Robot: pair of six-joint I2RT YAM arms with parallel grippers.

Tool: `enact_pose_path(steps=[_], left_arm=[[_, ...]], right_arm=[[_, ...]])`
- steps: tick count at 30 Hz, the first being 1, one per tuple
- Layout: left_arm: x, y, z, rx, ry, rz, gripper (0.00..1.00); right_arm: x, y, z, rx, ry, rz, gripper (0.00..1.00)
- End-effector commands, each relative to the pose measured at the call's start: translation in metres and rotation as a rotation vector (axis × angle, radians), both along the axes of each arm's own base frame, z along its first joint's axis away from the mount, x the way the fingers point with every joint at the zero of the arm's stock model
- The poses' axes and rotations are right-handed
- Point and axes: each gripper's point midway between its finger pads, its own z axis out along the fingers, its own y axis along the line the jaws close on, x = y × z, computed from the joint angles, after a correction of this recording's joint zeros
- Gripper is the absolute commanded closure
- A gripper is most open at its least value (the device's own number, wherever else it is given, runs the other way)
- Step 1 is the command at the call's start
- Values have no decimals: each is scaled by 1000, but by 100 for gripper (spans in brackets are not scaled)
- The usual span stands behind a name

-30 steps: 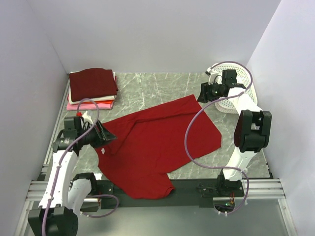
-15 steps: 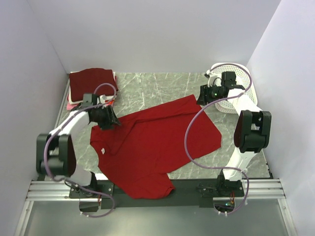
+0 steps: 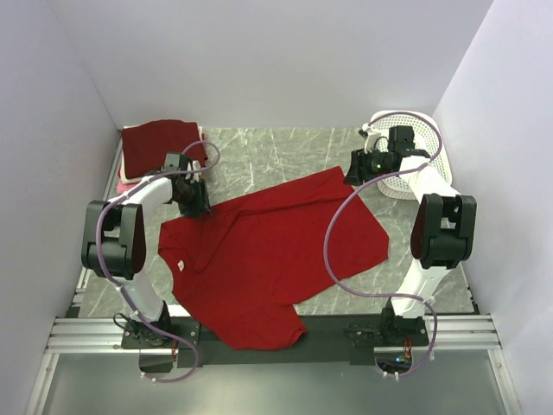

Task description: Fold and stack the t-shirts

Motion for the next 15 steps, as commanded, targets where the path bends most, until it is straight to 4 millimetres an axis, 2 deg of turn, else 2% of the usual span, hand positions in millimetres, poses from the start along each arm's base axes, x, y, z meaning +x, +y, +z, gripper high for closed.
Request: enact_pose_path(steps=[1, 12, 13, 15], left_arm=[[2, -5, 3, 15, -4, -39, 52], [-5, -12, -7, 2, 25, -57, 58], [-5, -12, -9, 4, 31, -57, 59], [-7, -13, -12, -3, 43, -60, 68]], right_arm=[[-1, 5, 15, 15, -32, 19, 41], [-1, 4, 16, 17, -30, 18, 41], [-2, 4, 16, 18, -29, 19, 41], [-2, 4, 16, 22, -29, 20, 41]])
